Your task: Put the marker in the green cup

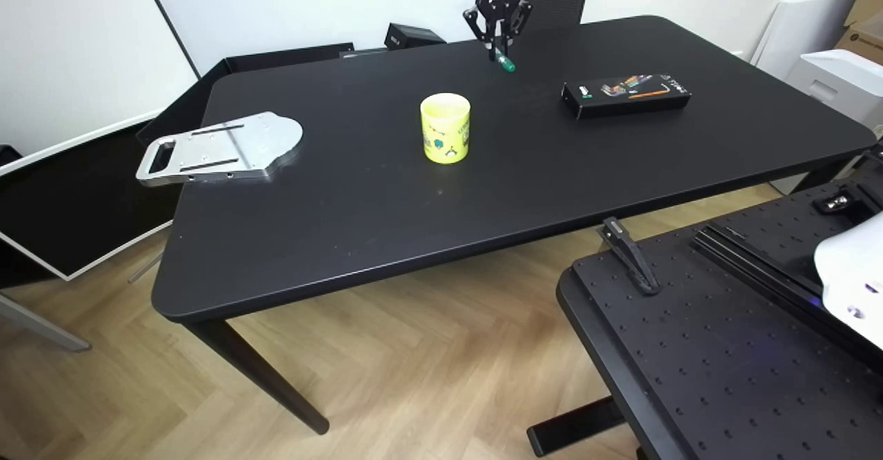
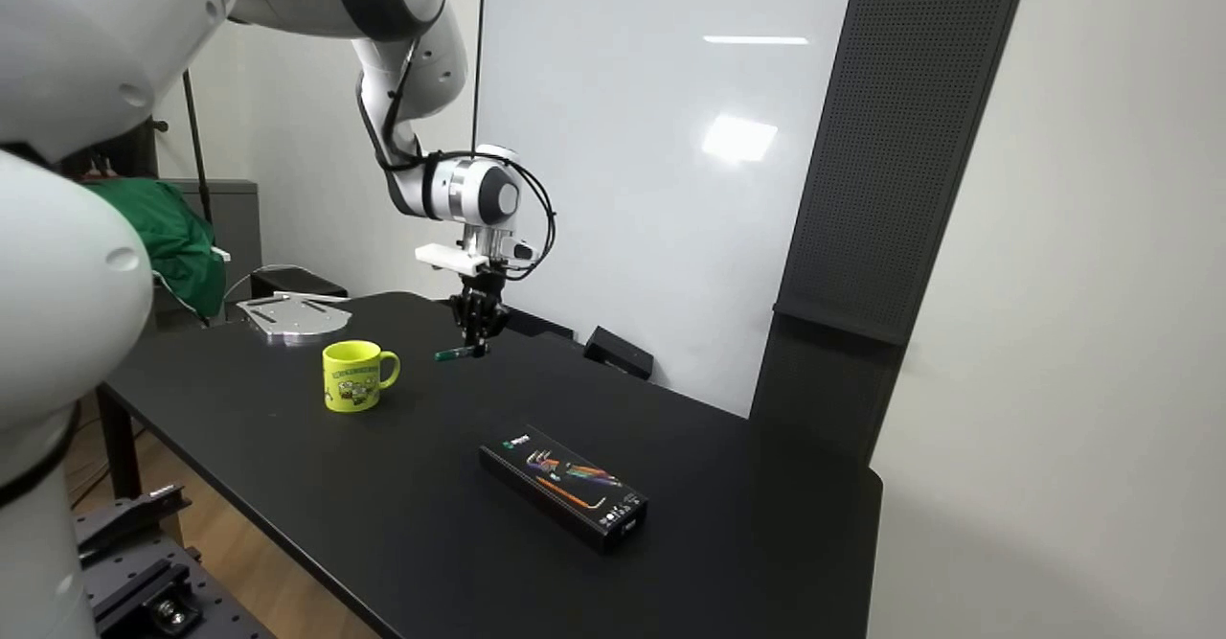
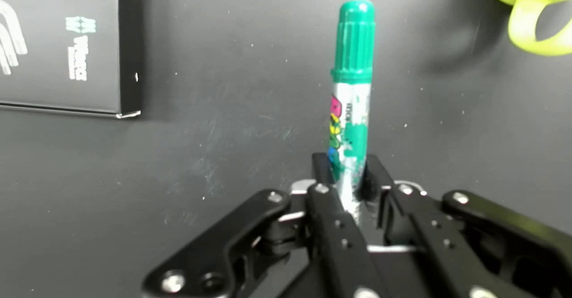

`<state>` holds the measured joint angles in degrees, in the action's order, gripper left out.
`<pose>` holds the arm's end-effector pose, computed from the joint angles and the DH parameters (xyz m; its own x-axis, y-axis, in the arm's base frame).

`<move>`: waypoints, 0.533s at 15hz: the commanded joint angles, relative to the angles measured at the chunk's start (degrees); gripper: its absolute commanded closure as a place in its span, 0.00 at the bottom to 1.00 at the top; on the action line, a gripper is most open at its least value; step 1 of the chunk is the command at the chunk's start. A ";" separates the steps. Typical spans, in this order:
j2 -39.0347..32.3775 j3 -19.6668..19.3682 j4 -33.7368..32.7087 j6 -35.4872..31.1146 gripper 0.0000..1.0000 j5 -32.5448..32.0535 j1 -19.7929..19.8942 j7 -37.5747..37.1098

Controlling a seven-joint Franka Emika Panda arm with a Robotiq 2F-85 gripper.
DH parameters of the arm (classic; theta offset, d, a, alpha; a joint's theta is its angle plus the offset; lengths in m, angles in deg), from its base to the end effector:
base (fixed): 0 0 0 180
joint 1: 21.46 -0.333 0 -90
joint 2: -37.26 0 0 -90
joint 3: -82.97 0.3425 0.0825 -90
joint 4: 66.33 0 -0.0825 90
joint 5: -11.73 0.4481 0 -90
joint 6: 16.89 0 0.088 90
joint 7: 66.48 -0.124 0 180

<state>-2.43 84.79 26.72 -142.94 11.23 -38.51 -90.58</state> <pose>0.7013 0.2371 0.1672 0.9894 -0.0931 -0.1117 -0.0897 -0.9954 0.0348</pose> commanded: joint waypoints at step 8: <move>3.10 3.99 1.68 6.63 0.95 3.83 1.91 6.88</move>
<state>-0.45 87.32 26.82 -135.38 13.43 -37.31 -85.26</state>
